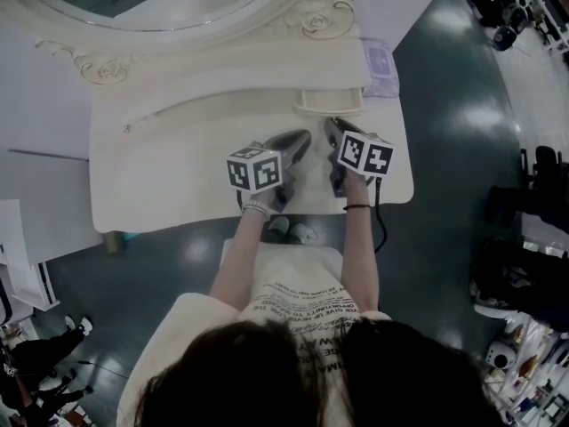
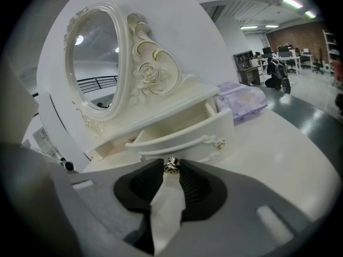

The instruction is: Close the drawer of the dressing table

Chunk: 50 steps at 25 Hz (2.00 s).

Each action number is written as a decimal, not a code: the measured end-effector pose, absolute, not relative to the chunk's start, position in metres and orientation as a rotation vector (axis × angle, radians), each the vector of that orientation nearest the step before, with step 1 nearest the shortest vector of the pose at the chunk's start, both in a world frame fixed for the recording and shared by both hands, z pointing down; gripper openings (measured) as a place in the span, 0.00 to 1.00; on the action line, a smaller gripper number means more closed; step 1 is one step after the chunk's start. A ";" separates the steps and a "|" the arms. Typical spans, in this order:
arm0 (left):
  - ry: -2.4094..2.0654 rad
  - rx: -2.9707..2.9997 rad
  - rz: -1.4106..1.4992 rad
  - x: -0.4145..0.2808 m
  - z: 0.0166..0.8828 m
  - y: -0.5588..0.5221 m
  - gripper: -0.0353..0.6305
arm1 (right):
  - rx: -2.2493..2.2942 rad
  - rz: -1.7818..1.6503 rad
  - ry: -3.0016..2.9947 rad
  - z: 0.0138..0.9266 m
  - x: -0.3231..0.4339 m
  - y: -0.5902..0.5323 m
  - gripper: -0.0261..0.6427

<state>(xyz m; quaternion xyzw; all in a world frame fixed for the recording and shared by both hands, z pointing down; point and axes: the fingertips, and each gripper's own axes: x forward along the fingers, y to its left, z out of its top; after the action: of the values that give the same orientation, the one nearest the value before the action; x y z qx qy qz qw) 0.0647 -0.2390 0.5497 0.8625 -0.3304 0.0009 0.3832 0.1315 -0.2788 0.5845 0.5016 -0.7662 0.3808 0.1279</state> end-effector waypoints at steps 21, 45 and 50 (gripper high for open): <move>-0.858 2.192 -0.018 0.063 0.548 -0.254 0.06 | 1.457 1.107 -2.238 0.583 0.131 -0.296 0.19; -0.878 2.187 -0.034 0.055 0.548 -0.271 0.06 | 1.458 1.105 -2.245 0.584 0.130 -0.314 0.19; -0.879 2.184 -0.033 0.054 0.548 -0.273 0.06 | 1.457 1.096 -2.247 0.584 0.129 -0.317 0.19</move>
<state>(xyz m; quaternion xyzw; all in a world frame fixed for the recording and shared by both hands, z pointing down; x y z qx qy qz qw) 0.0544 -0.2734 0.5483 0.8567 -0.3447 -0.0130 0.3836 0.1294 -0.3165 0.5840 0.4997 -0.7706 0.3759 0.1236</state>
